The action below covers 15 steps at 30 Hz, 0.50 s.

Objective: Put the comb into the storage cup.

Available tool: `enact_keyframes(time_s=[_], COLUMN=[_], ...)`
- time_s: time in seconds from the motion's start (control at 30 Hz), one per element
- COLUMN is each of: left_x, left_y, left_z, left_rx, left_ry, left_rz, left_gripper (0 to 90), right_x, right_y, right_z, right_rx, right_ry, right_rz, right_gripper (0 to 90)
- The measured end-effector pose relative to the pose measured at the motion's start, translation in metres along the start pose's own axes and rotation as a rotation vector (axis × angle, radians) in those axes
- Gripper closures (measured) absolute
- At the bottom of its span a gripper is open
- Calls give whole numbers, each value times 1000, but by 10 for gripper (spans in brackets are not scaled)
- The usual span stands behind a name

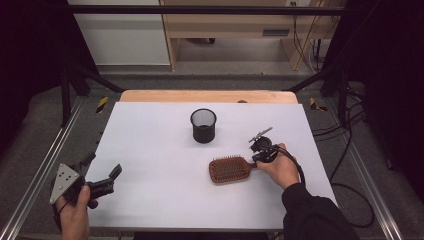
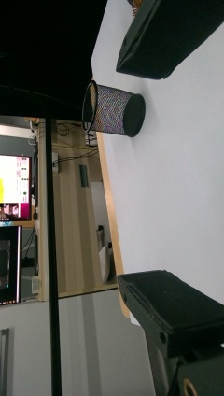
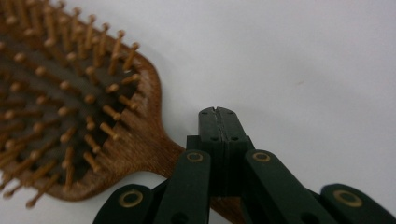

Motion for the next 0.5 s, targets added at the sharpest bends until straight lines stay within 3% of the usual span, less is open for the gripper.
enact_keyframes(time_s=[0.5], left_x=[-1], left_y=[-1], left_z=[0], left_rx=[2], left_ry=[0], left_rz=[-2], left_gripper=[16], right_x=[22], right_y=[16], right_z=[-25], right_rx=[-11], right_ry=[2], right_rz=[76], right_gripper=[900])
Point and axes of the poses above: each handheld gripper's, and its own axes: y roughly backward along the jaws, z roughly out of its top, x roughly to its left, the point moved 6 cm from there along -y, roughly forward along the jaws, and after that the axes turned 7 degrees about -y, right-handed, at the moved point
